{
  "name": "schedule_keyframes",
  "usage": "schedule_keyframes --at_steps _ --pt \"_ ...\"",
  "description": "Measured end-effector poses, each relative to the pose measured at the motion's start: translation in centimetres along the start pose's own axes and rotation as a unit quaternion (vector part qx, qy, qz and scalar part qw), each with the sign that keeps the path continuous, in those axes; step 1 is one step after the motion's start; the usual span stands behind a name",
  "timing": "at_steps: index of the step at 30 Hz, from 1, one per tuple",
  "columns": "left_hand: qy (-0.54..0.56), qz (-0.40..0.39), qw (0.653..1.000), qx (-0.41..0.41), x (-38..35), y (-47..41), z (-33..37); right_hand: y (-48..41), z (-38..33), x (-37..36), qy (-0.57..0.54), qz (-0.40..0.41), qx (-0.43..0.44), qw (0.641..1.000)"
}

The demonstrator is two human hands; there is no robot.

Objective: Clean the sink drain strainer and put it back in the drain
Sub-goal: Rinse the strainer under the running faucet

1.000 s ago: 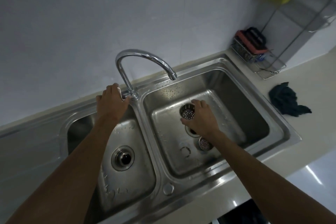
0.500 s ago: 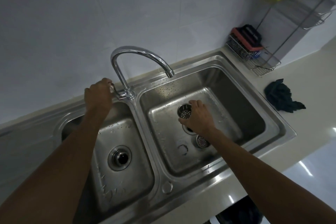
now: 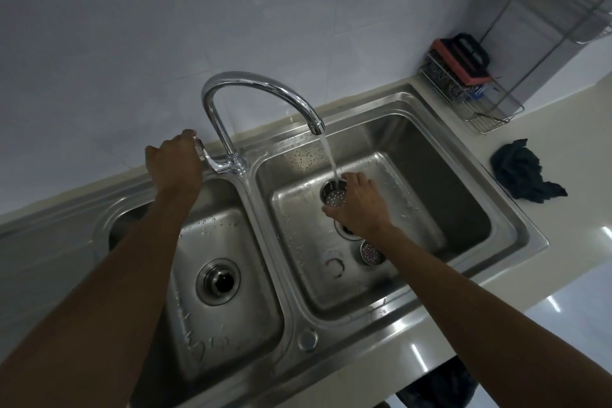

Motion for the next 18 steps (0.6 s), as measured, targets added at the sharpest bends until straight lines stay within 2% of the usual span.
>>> schedule_keyframes --at_steps 4,10,18 --pt "-0.015 0.023 0.999 -0.022 -0.1 0.7 0.3 -0.3 -0.3 -0.1 -0.005 0.005 0.003 1.0" --pt "-0.031 -0.076 0.997 -0.002 -3.1 1.7 0.2 -0.6 -0.7 -0.3 0.002 0.007 0.005 1.0" --pt "-0.034 -0.113 0.993 0.003 -4.2 1.2 0.1 -1.0 -0.4 -0.1 -0.007 0.015 -0.013 1.0"
Point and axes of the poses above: each hand's wrist, its own y-axis away from the middle knuckle, its own x-axis out of the back of the hand, z = x × y, the point moved 8 cm from there along -y, towards the middle knuckle, and after that the axes turned 12 degrees about x, right-handed, at the moved point
